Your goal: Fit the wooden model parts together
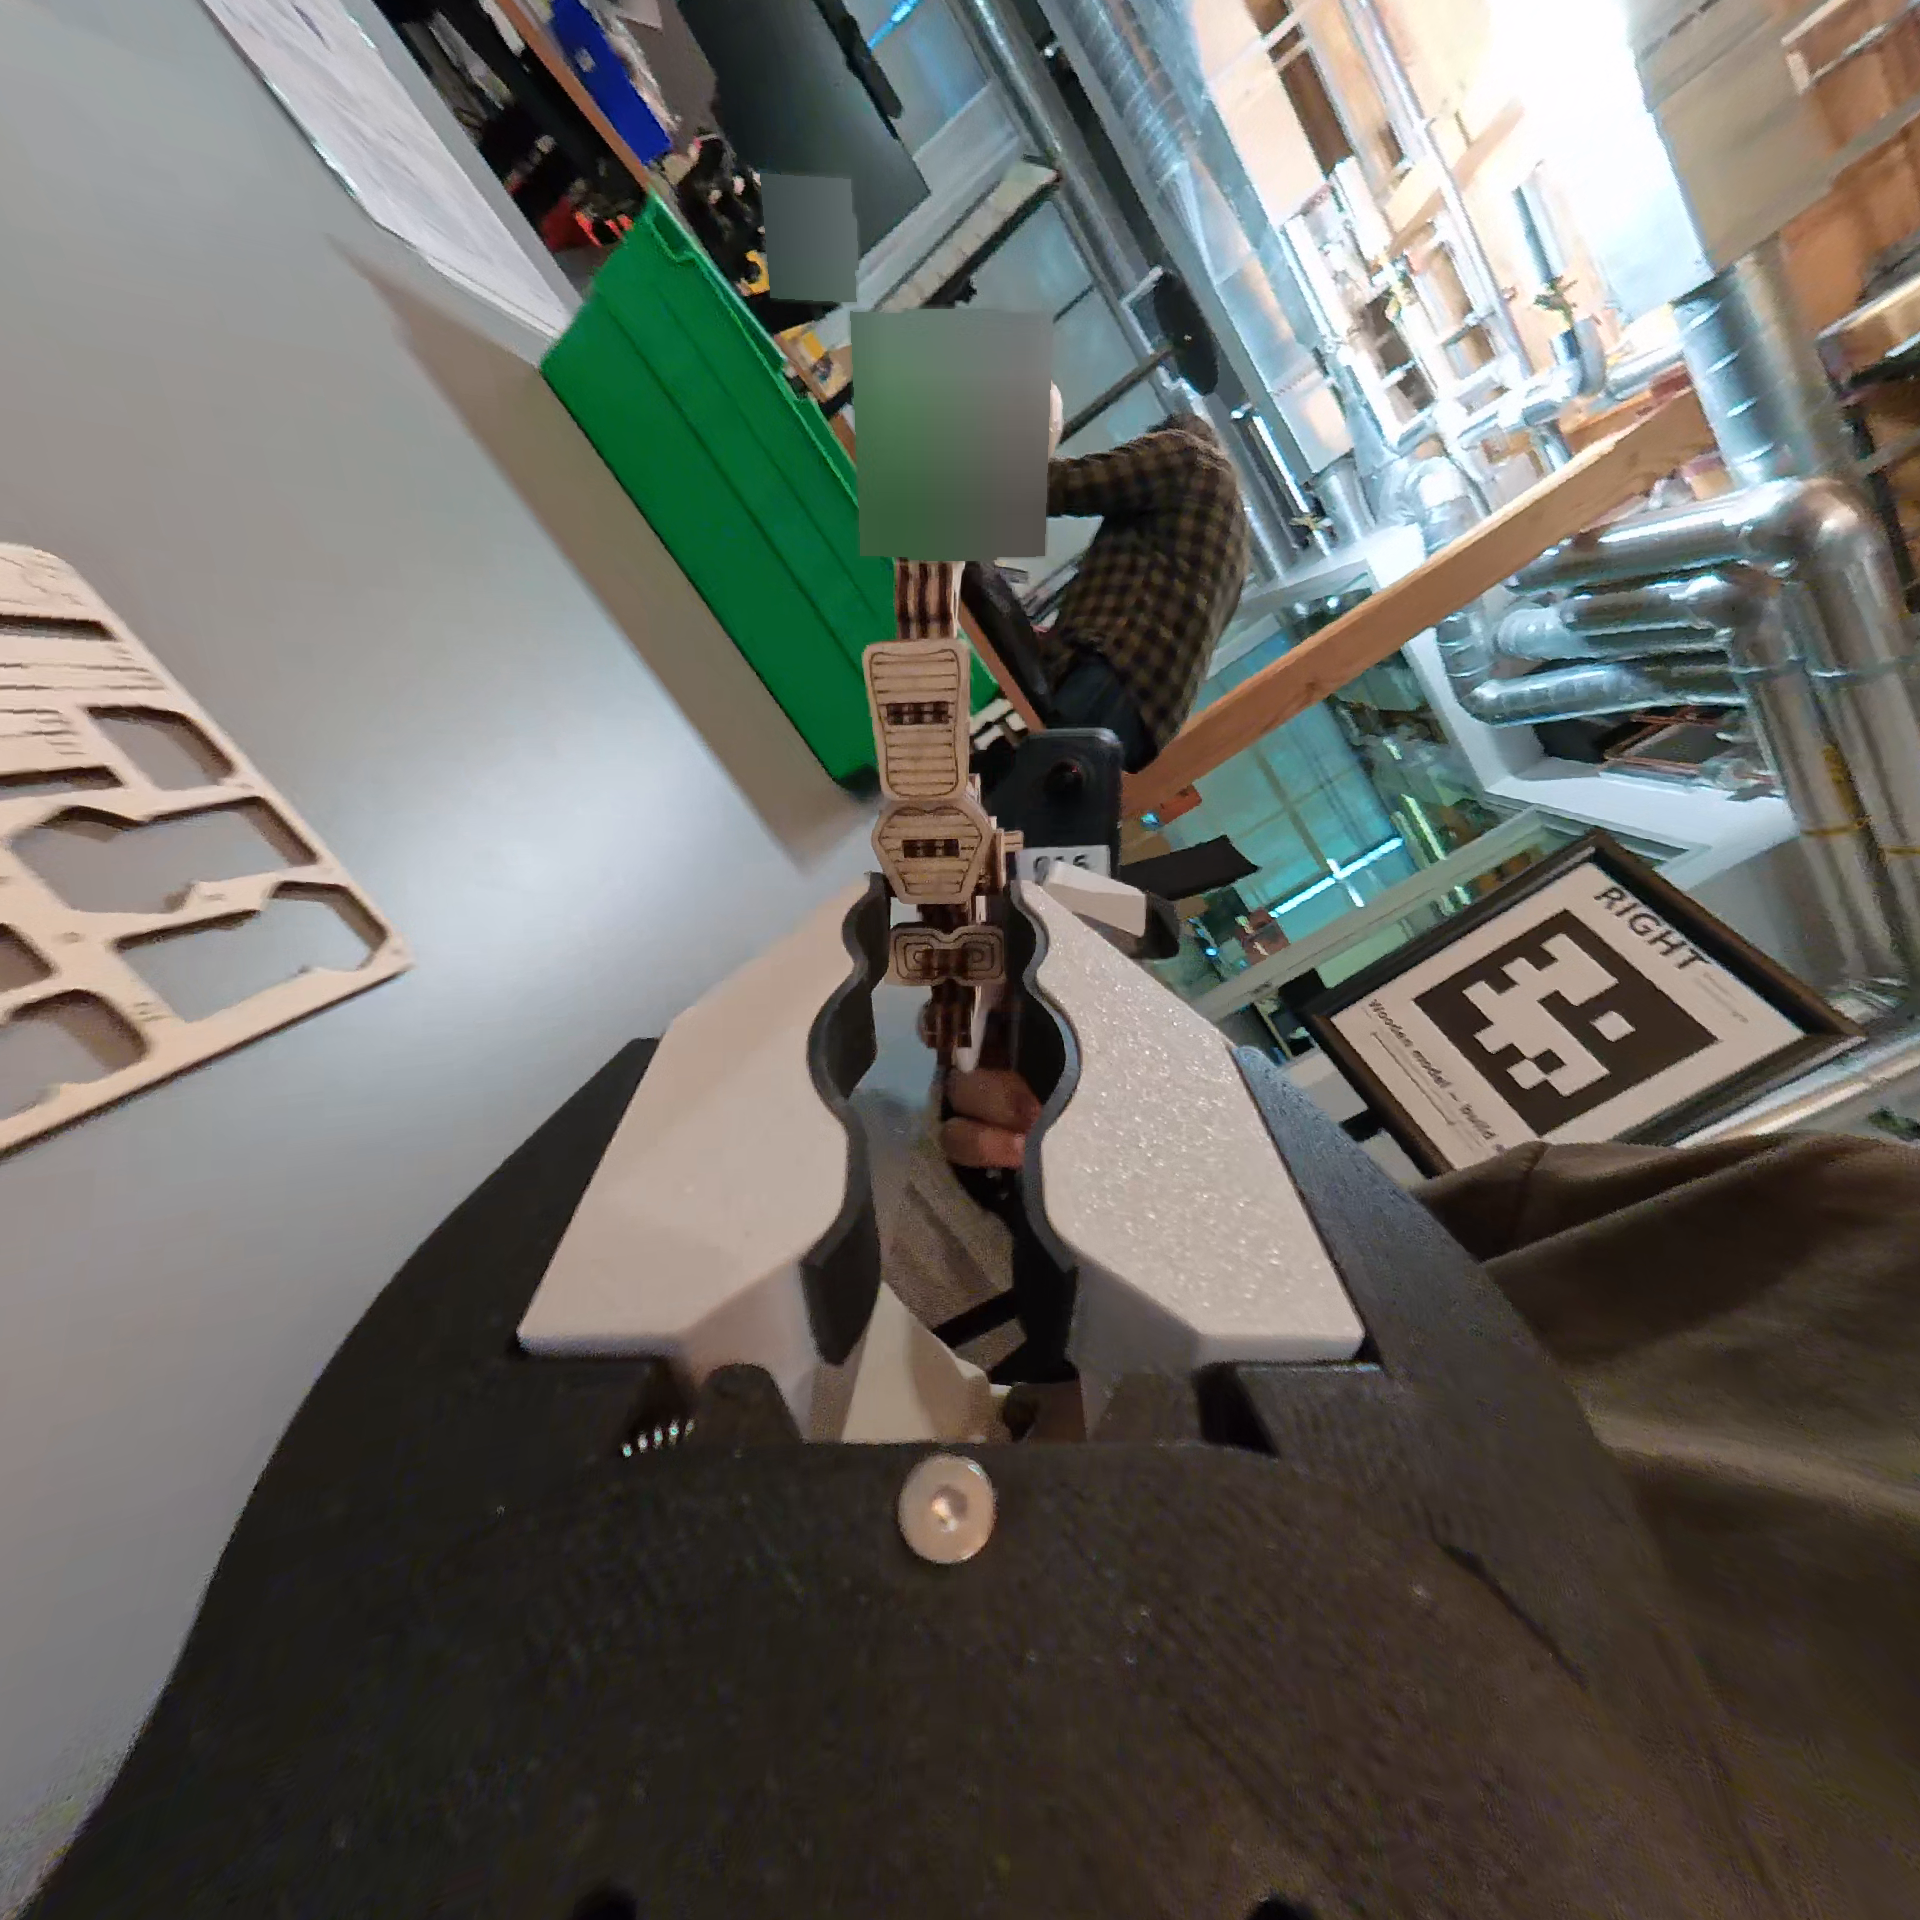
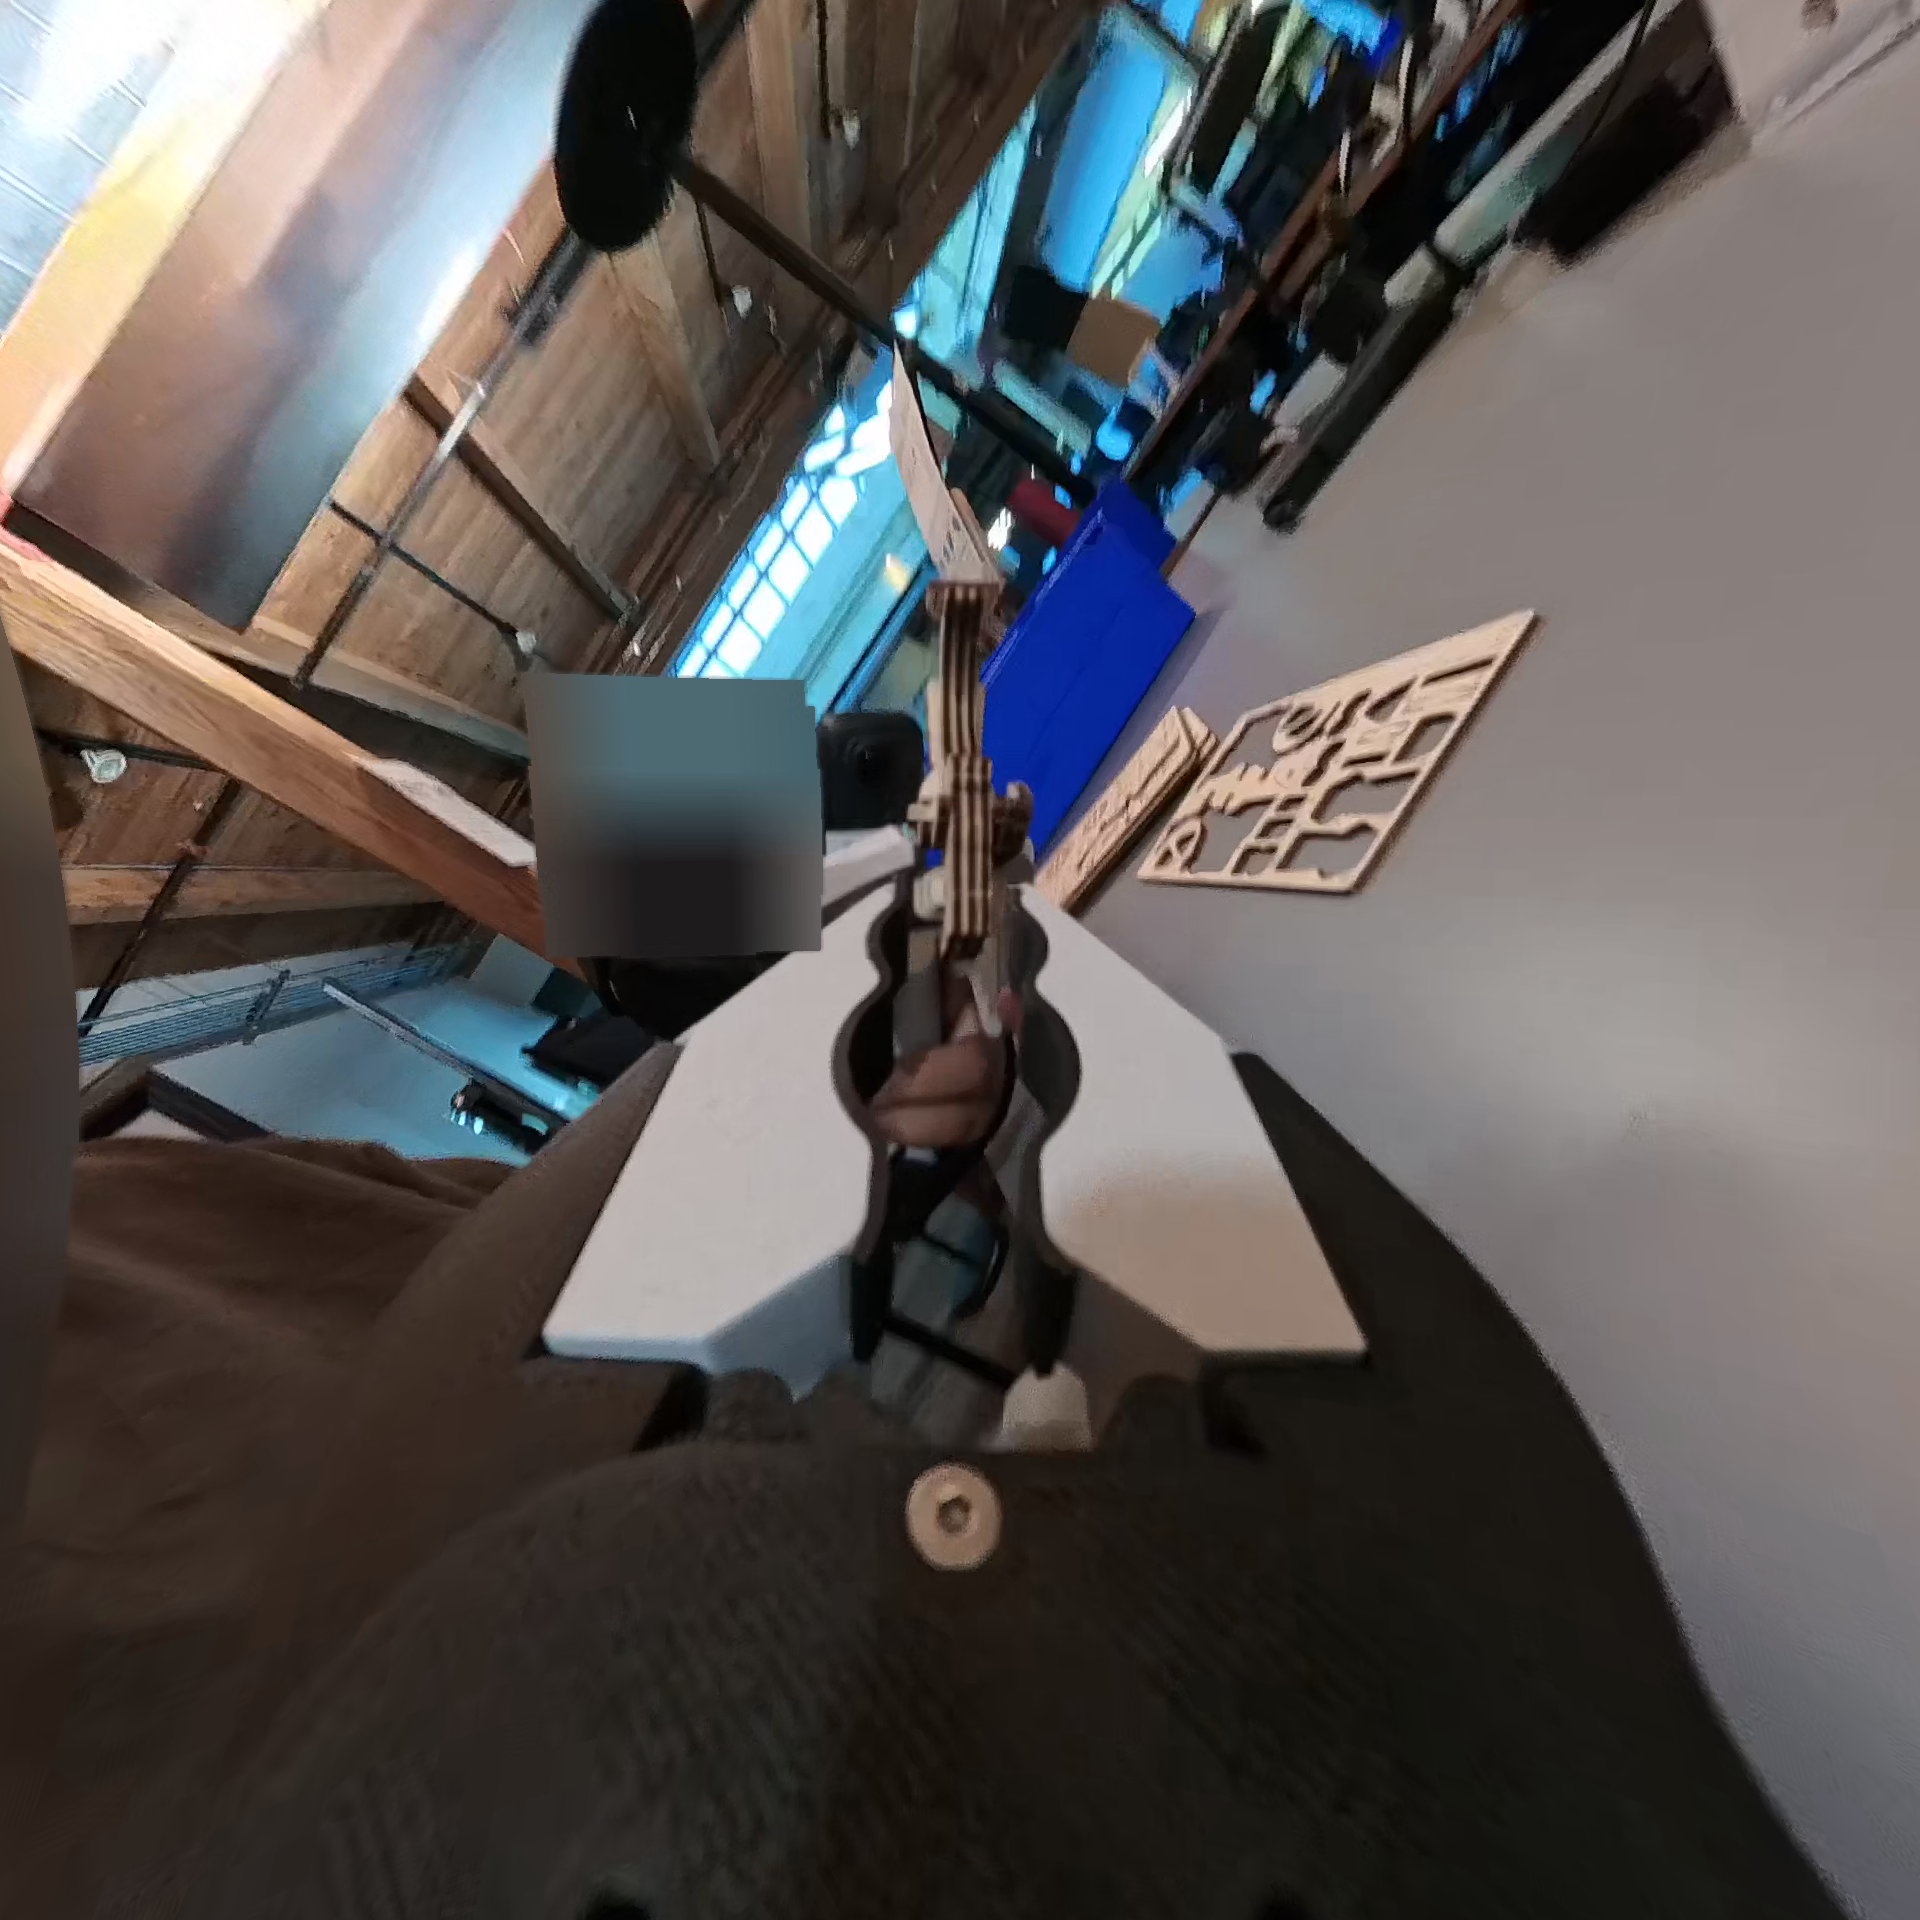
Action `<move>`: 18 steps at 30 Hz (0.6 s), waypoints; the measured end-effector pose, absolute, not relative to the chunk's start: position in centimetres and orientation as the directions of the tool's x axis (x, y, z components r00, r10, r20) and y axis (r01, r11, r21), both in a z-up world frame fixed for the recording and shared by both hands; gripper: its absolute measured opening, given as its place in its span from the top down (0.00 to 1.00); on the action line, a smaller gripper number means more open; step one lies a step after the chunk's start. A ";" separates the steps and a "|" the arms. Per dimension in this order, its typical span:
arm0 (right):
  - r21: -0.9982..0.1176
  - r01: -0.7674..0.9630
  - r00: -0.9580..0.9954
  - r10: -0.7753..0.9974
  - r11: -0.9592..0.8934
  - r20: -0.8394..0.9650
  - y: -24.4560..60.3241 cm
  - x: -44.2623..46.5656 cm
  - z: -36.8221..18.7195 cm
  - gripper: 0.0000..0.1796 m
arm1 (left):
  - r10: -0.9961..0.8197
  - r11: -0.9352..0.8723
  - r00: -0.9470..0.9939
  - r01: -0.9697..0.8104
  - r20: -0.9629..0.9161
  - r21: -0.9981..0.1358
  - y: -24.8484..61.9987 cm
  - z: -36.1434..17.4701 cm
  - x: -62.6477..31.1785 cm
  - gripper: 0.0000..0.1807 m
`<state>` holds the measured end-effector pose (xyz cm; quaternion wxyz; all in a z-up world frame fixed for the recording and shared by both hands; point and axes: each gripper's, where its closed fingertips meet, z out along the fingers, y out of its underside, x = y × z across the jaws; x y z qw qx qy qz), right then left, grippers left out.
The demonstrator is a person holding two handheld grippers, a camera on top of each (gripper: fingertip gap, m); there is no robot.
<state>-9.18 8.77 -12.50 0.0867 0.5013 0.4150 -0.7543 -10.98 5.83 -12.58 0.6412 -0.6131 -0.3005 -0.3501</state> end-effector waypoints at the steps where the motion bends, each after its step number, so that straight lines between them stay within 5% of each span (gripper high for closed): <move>1: -0.546 0.578 -0.481 0.287 -0.607 -0.828 9.0 -9.0 -12.7 0.95 | -0.060 0.009 0.583 0.812 0.810 -0.584 5.6 -12.7 -11.4 0.90; 5: -0.739 0.579 -0.537 0.521 -0.345 -0.664 9.2 -8.3 -14.2 1.00 | 0.015 0.012 0.612 0.790 0.791 -0.612 5.1 -13.5 -12.8 0.90; 8: -0.818 0.574 -0.584 0.686 -0.028 -0.433 8.2 -7.4 -16.2 0.91 | 0.052 -0.002 0.634 0.773 0.772 -0.635 4.9 -14.1 -13.3 0.90; 13: -0.715 0.556 -0.649 0.759 0.424 -0.055 7.7 -5.8 -20.8 0.90 | 0.053 -0.011 0.622 0.783 0.781 -0.622 4.9 -14.6 -13.4 0.90; 18: -0.680 0.559 -0.678 0.733 0.474 -0.047 6.4 -5.3 -21.8 0.88 | 0.042 -0.030 0.615 0.789 0.788 -0.614 5.1 -14.8 -13.0 0.90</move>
